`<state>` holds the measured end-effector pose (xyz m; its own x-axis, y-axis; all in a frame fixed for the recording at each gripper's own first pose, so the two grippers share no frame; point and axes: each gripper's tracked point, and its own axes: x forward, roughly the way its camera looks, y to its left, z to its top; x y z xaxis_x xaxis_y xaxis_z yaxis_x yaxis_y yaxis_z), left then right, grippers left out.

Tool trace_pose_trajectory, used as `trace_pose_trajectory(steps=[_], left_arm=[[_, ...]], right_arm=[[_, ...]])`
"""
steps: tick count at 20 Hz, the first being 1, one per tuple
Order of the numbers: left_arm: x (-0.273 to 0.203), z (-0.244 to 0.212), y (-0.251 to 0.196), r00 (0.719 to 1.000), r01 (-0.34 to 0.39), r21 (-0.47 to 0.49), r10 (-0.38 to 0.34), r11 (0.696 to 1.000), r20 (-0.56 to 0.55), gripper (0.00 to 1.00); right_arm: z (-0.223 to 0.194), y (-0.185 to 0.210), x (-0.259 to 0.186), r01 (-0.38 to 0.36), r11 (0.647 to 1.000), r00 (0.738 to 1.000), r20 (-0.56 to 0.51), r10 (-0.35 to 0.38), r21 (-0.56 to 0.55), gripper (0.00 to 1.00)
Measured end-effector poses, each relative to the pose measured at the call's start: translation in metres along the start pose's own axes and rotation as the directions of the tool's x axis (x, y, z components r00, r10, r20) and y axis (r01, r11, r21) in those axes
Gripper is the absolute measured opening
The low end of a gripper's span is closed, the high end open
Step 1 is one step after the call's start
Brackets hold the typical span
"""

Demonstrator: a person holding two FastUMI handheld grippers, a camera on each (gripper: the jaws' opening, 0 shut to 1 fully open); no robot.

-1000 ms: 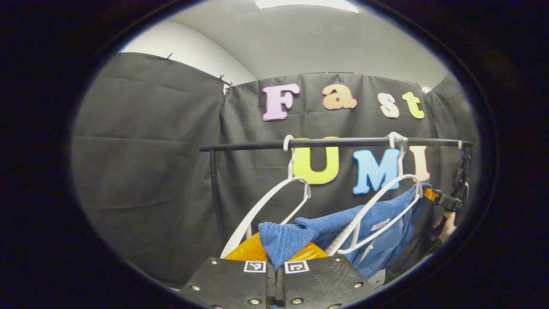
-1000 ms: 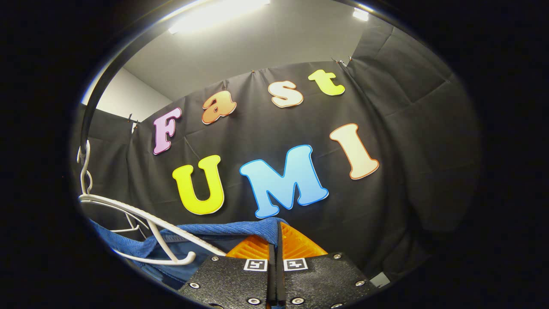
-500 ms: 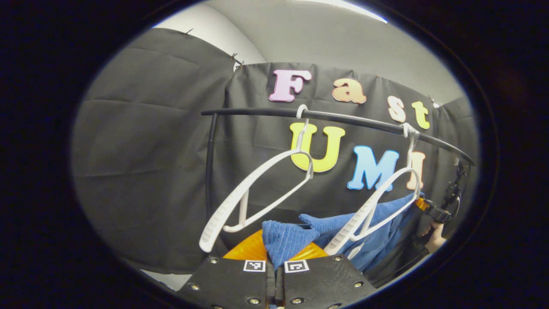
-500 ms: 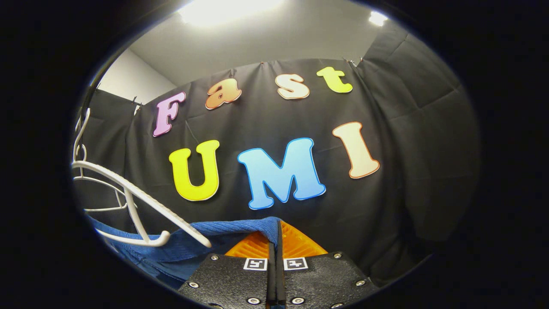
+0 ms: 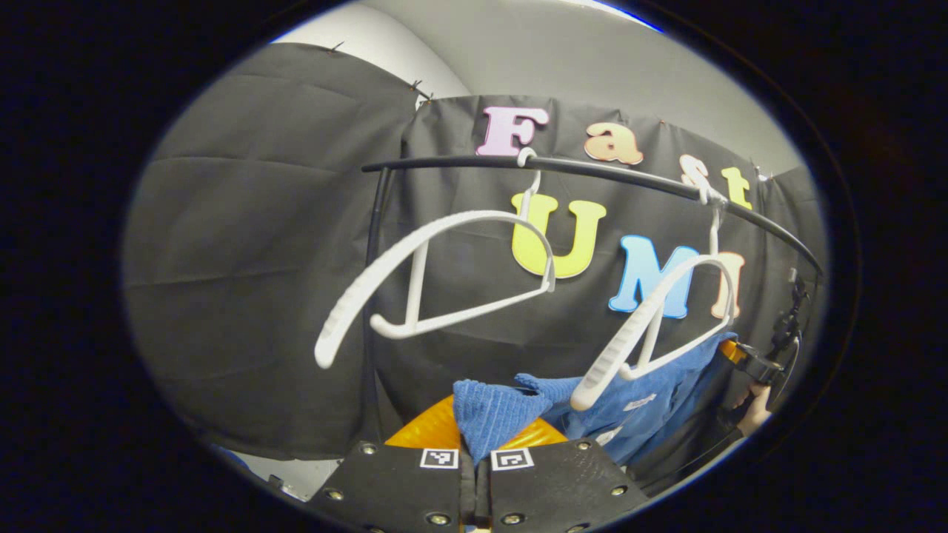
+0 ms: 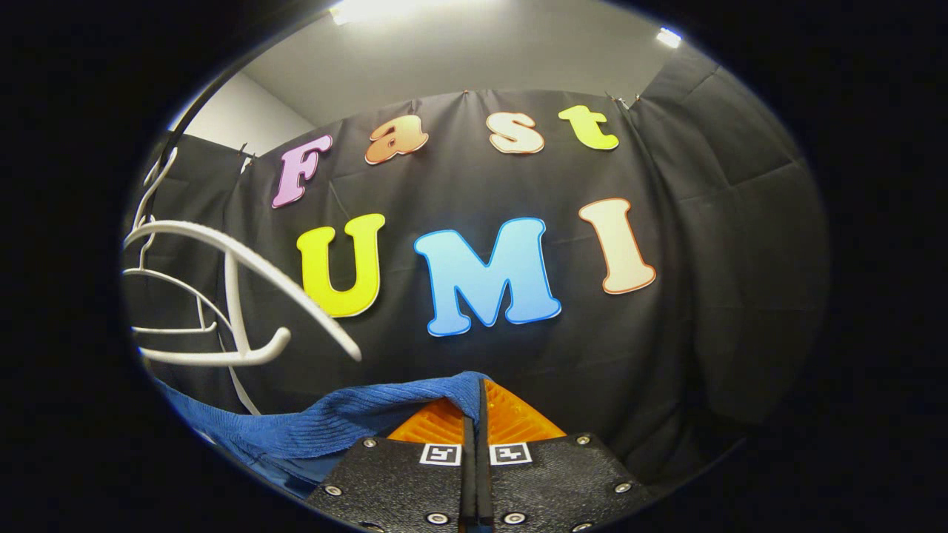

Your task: Grasp the clothes on the hanger with both hands and then place them into the laundry hamper below.

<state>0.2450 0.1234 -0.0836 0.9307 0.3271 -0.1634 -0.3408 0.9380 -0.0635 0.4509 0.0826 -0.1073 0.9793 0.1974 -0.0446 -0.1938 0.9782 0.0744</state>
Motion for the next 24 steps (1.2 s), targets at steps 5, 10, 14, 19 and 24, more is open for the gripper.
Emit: trace_pose_trajectory(steps=[5,10,14,19,24], left_arm=[[-0.019,-0.029,-0.005,0.999,-0.026,0.000,0.026,1.000,-0.042,0.02],[-0.045,-0.048,-0.002,0.998,-0.022,-0.021,0.020,1.000,-0.061,0.02],[-0.064,-0.068,0.005,0.994,0.037,-0.020,-0.039,0.999,-0.105,0.02],[-0.105,-0.086,0.032,0.977,0.149,0.103,-0.131,0.983,-0.167,0.01],[-0.137,-0.109,0.040,0.944,0.283,0.169,-0.243,0.944,-0.221,0.02]], right_arm=[[-0.018,-0.003,-0.015,-0.020,1.000,0.999,-0.040,0.020,-0.011,0.00],[-0.028,-0.009,-0.058,-0.030,0.999,0.997,-0.077,0.028,-0.025,0.00],[-0.030,-0.015,-0.106,-0.009,0.998,0.995,-0.099,0.002,-0.066,0.00],[-0.034,-0.028,-0.186,0.090,0.990,0.983,-0.151,-0.106,-0.112,0.00],[-0.039,-0.029,-0.276,0.193,0.969,0.959,-0.179,-0.219,-0.153,0.00]])
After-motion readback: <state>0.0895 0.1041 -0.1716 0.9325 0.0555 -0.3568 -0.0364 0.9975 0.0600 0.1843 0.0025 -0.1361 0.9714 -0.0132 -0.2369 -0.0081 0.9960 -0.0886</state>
